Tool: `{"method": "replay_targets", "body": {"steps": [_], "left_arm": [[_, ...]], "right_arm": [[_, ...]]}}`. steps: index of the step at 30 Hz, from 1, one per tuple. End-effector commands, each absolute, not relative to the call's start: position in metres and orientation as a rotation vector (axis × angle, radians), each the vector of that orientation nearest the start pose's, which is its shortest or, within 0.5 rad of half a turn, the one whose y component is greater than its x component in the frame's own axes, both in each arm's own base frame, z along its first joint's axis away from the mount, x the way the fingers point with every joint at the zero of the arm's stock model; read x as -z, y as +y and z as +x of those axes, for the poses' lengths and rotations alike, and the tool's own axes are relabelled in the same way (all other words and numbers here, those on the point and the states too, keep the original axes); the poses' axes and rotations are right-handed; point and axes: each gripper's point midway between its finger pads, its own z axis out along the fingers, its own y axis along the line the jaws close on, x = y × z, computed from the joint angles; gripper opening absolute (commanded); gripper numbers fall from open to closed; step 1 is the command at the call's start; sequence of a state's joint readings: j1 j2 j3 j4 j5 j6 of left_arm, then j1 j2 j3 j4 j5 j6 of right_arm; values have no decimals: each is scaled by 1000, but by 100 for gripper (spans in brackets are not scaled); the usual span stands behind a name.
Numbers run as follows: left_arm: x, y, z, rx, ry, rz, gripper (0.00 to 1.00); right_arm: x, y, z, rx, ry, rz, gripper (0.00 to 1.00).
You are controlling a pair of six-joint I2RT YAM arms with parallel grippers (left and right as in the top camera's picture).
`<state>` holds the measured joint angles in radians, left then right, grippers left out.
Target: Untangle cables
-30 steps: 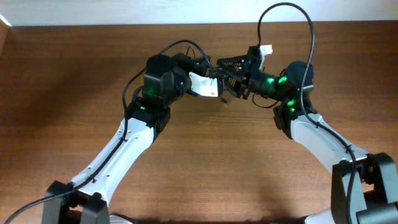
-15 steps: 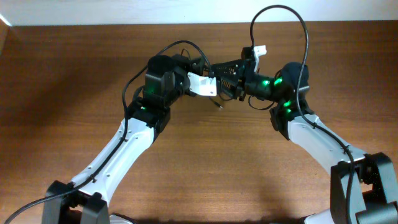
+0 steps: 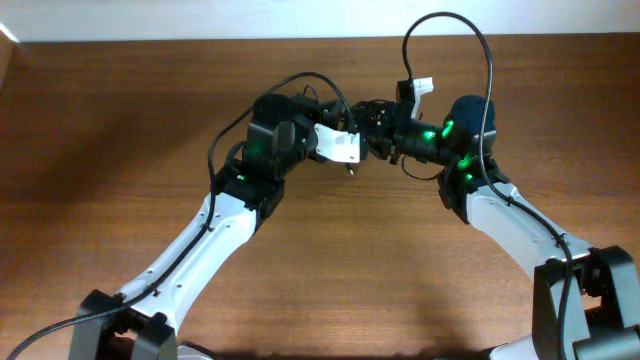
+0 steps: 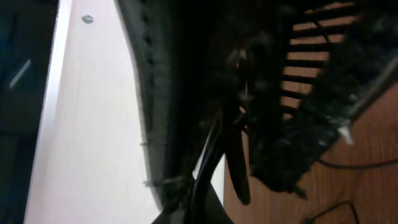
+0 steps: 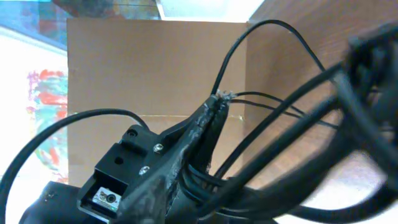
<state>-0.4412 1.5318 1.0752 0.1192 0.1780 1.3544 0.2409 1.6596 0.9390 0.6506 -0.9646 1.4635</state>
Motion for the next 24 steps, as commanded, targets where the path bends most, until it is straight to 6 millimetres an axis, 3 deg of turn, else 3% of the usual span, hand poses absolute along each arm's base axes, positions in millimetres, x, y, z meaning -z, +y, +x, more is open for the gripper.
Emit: {"method": "replay_targets", "body": {"steps": [1,4,13,20,24], "left_arm": [[-235,-241,422,-416,1104,1609,0],[-232,-239,422,-388,1153,1586,0],[-233,-239,422,-76,1478,1252,0],[-235,-229,430,-32,1603,1073,0],[-239,-228,433,-16,1613,1025,0]], "right_arm": [[-260,237,397,-1927,2006,307,20],[-260,237,397,-1927,2006,306,4],[-261,238,394,-1904,2000,228,4],[-268,241,387,-1896,1968,97,4],[-285,243,378,-1899,1885,-71,4]]}}
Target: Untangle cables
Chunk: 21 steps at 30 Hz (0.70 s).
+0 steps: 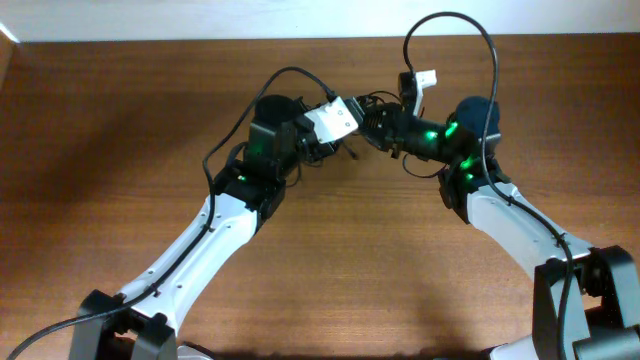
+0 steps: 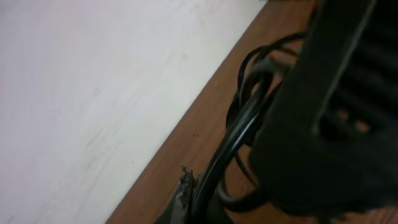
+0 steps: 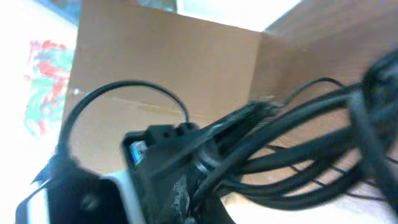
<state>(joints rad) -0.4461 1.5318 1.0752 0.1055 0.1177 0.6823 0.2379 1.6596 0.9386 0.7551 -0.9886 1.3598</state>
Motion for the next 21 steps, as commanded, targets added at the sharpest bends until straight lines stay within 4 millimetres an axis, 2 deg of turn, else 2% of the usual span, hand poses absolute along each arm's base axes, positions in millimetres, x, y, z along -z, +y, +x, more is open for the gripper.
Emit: {"method": "replay_targets", "body": {"steps": [1,3,8,14,17,21], "left_arm": [[-244,-223,438,-11,1636,949,0],[-250,-201,451,20,1711,741,0],[-252,-165,465,140,1804,455,0],[-256,-143,474,186,1818,309,0],[-259,-126,480,196,1816,228,0],[-259,-103,485,166,1820,180,0]], "right_arm": [[-289,244,374,-1899,1865,-121,4],[-294,246,364,-1883,1829,-259,4],[-289,250,339,-1842,1780,-555,4],[-284,249,309,-1817,1688,-872,4],[-281,246,292,-1803,1610,-1049,4],[-281,246,292,-1745,1539,-1102,4]]}}
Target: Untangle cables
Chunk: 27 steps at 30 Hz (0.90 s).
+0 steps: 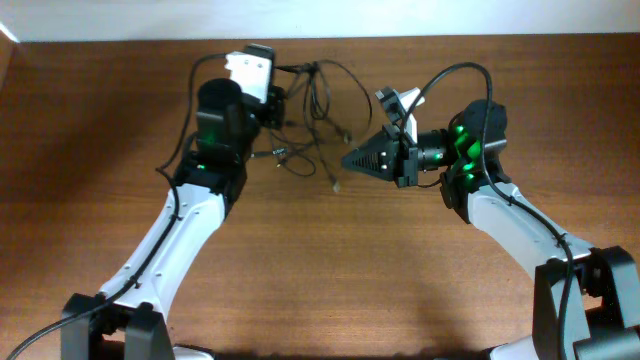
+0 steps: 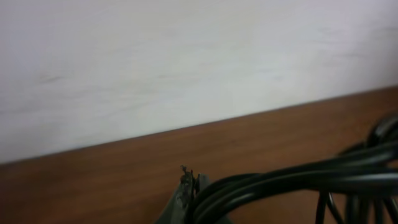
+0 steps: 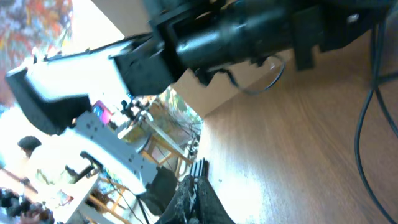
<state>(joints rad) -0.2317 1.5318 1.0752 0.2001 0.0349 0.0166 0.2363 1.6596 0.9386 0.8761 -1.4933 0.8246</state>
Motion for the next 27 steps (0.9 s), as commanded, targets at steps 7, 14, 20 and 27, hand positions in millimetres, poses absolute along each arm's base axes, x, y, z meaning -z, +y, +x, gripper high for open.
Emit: {"method": "replay_targets", "body": {"steps": [7,14,20,27], "left_arm": [[-264,-99,487,209,1802,189,0],[-241,-105,478,-12,1813,581,0],[-247,-160,451,207,1618,942,0],[-249,-172,441,262,1558,1020,0]], "right_arm": [[-281,247,296,-1741,1552,-1069,39],[-291,249,350,-1757,1727,-544,90],[-292,246,366,-1355,1463,-787,92],[-277,238,384,-1154,1441,-824,88]]}}
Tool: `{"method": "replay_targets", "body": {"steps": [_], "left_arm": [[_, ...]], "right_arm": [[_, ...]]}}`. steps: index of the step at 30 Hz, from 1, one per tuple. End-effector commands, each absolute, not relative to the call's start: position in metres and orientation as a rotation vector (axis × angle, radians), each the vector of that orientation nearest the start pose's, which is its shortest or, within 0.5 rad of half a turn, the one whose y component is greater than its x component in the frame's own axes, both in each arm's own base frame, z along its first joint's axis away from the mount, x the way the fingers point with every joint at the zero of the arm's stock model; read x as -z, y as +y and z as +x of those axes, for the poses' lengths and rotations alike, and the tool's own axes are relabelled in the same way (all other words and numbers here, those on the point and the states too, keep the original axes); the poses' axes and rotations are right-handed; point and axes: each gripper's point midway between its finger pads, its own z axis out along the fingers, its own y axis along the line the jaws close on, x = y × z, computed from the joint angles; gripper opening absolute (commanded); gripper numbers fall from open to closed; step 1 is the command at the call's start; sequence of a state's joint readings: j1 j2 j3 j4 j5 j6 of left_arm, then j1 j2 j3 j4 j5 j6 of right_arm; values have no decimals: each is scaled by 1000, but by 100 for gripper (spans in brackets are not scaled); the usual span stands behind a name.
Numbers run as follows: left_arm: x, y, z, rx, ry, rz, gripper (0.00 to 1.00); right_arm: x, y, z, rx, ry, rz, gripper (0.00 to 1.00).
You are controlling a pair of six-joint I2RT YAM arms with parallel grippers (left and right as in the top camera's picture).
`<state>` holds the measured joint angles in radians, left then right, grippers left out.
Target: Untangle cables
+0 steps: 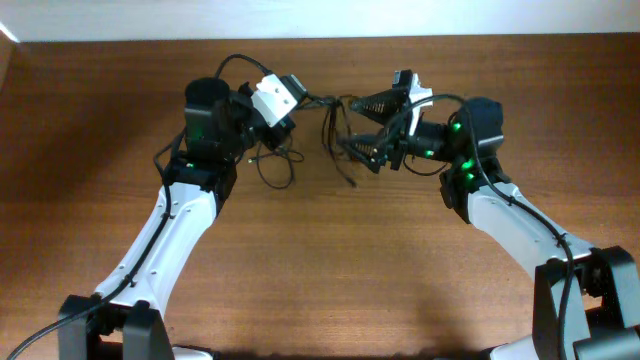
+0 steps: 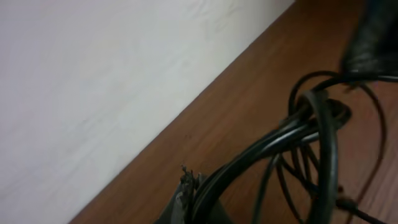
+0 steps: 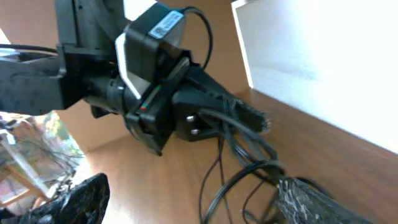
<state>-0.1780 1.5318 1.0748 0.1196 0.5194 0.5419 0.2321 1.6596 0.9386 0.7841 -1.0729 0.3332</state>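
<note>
A tangle of thin black cables [image 1: 330, 125] hangs between the two grippers over the back middle of the wooden table [image 1: 330, 270]. One loop [image 1: 272, 172] droops onto the wood below the left gripper. My left gripper [image 1: 292, 108] is shut on a bunch of these cables [image 2: 292, 134], which run out of its tip [image 2: 189, 186]. My right gripper [image 1: 362, 125] stands wide open, facing left, its fingers [image 3: 78, 199] spread on either side of the cable loops [image 3: 239, 177]. The left gripper [image 3: 208, 118] shows just beyond them.
The white wall [image 1: 300, 18] runs along the table's far edge, close behind both grippers. A brown cardboard panel [image 3: 217, 43] stands at the left end. The wooden top stretches bare toward the front between the two arms.
My right gripper was shut and empty to the right of the cables; now it is wide open, higher and up against them. The left gripper has shifted right with the bundle.
Both grippers were first shut on the tangle close together at the back middle, and stayed so. Then the left held the bundle at the back left while the right was shut and empty, apart from it. Now the right is open around the cables' right side.
</note>
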Motion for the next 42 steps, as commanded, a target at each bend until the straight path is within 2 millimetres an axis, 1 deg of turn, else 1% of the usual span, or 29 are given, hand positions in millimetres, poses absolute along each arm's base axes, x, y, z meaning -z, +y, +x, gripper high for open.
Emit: {"method": "replay_targets", "body": {"steps": [1,2,3,4,5,6,7,8,10,11,13,15,18,22,23,26,30,34,35,36,39,42], "left_arm": [[-250,-173,441,265,1551,1023,0],[-252,-177,438,294,1532,1039,0],[-253,-181,434,321,1512,1054,0],[-256,-186,429,358,1488,1074,0],[-256,-188,427,375,1479,1083,0],[-257,-190,424,399,1466,1095,0],[-258,-193,421,419,1455,1105,0],[-258,-193,421,421,1454,1106,0],[-257,-193,421,422,1455,1106,0],[-257,-193,420,423,1458,1106,0],[-255,-193,420,428,1468,1107,0],[-252,-192,420,427,1487,1104,0],[-236,-188,418,436,1572,1096,0],[-219,-186,409,481,1662,1102,0],[-215,-186,407,491,1681,1103,0],[-205,-184,401,517,1732,1106,0],[-191,-183,390,559,1812,1108,0],[-187,-182,387,572,1836,1109,0],[-187,-182,387,572,1836,1109,0],[-187,-182,387,572,1836,1109,0],[-188,-183,386,584,1830,1112,0],[-195,-193,377,671,1777,1137,0]], "right_arm": [[-272,239,384,-1167,1470,-815,88],[-265,239,384,-1183,1506,-803,86],[-262,239,384,-1191,1525,-796,79],[-259,239,384,-1198,1542,-791,66],[-258,239,384,-1201,1550,-788,62],[-257,239,383,-1203,1553,-786,54],[-258,239,384,-1202,1553,-786,41],[-257,239,384,-1202,1553,-786,31],[-258,239,384,-1218,1565,-771,11],[-258,239,383,-1228,1573,-762,4],[-258,239,383,-1244,1583,-748,4],[-264,239,383,-1269,1572,-732,4],[-303,240,371,-1276,1382,-801,4],[-347,235,355,-1233,1160,-843,4],[-355,234,351,-1226,1116,-846,4],[-372,230,344,-1193,1025,-845,4],[-382,225,346,-1181,994,-789,4],[-395,221,340,-1192,939,-761,4],[-402,219,336,-1204,913,-750,4],[-403,218,338,-1217,919,-726,4],[-403,217,338,-1218,920,-723,4],[-397,219,346,-1237,973,-702,4]]}}
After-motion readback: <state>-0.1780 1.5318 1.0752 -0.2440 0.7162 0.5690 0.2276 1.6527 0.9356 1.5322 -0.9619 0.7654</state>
